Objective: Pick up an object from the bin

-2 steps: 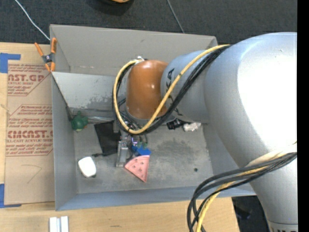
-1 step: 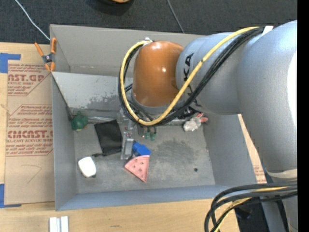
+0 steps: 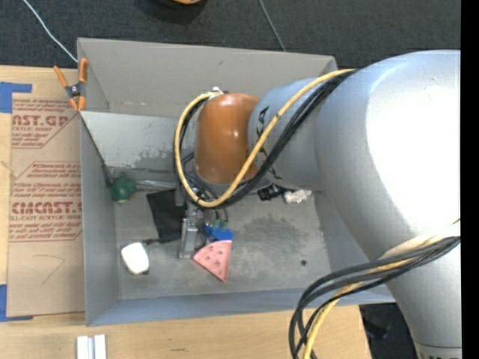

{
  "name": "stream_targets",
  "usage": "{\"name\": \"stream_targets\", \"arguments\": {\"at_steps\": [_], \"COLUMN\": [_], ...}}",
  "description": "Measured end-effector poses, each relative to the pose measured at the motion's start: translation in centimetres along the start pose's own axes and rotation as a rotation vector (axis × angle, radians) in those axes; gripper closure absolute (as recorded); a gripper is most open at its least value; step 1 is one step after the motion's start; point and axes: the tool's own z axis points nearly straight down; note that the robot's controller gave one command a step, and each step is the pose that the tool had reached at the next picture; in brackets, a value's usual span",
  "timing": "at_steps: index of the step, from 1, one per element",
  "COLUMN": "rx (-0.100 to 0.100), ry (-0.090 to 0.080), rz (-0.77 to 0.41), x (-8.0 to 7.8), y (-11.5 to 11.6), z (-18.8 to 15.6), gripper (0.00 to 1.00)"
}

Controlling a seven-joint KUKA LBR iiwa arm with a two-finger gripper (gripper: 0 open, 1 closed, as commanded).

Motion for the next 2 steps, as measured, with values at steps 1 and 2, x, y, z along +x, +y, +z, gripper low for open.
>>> {"name": "stream_targets", "arguments": {"at_steps": [1, 2], "rx": [-0.004, -0.002], "ry": [-0.014, -0.004], "rz": [0.105, 0.000], "x": [0.91, -0.09], "y": [0.26, 0.12], "z": [-0.46, -0.09], "gripper": [0.00, 1.00]}}
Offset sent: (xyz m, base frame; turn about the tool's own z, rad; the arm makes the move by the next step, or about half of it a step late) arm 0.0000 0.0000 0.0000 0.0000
